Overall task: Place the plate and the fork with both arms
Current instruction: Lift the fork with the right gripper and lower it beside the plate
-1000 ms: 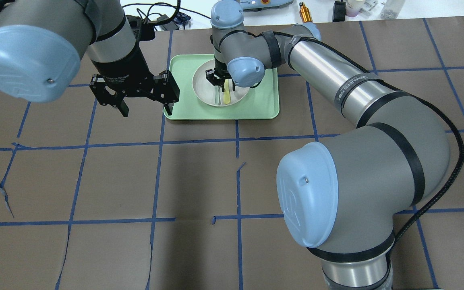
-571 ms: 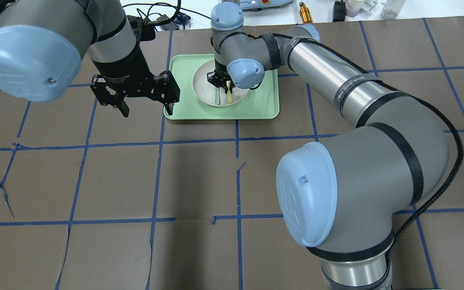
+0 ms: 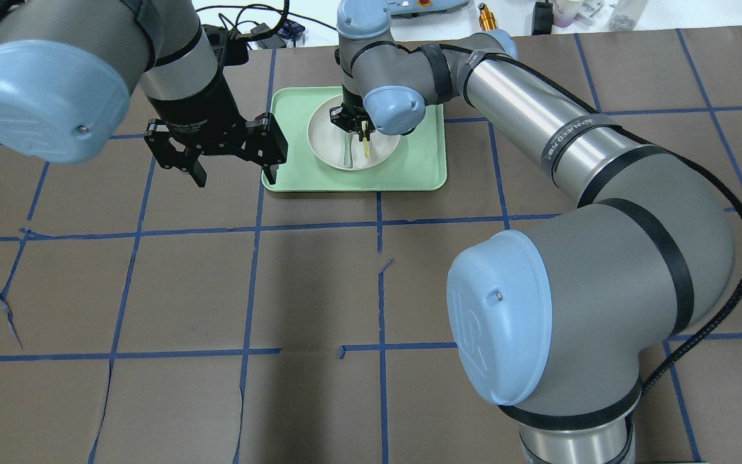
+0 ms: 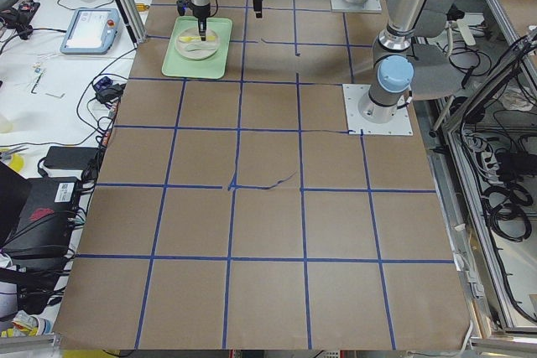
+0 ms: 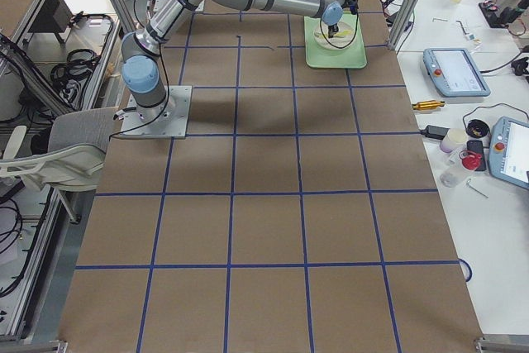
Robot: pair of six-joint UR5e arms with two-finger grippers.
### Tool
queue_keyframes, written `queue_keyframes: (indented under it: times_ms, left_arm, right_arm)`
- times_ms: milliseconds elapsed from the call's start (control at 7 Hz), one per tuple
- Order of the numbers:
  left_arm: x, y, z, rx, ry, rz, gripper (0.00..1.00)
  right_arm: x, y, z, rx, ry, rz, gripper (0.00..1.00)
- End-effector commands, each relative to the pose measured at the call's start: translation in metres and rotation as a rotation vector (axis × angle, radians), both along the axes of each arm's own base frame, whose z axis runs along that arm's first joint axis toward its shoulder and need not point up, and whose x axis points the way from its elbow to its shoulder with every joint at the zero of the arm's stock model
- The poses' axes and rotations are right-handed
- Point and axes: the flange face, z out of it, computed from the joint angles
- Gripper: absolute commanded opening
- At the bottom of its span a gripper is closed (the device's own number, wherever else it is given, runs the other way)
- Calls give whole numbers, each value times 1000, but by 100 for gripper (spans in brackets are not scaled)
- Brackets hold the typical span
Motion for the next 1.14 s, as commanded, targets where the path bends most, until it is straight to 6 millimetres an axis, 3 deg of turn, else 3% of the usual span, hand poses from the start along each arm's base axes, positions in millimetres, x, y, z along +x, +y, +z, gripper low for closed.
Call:
queue_keyframes:
  times_ms: [0,143,429,857,1000]
  left_arm:
    - [0,-1,0,-8,2,0,100]
    - [0,-2,-2,-4,2,0,100]
    - [0,1,-10,-8,2,0,100]
    - [0,2,-11,-10,1,0,100]
    - [0,2,-11,-10,2,0,100]
  right_arm:
    - [-32,-5,33,-43,40,-37,0]
    - [-55,-5,19,-28,106,-92,0]
    - [-65,6,-16,20,151,-109,0]
    - [-78,9,-28,39,189,-141,2]
    - [-82,12,-32,50,189,-145,42]
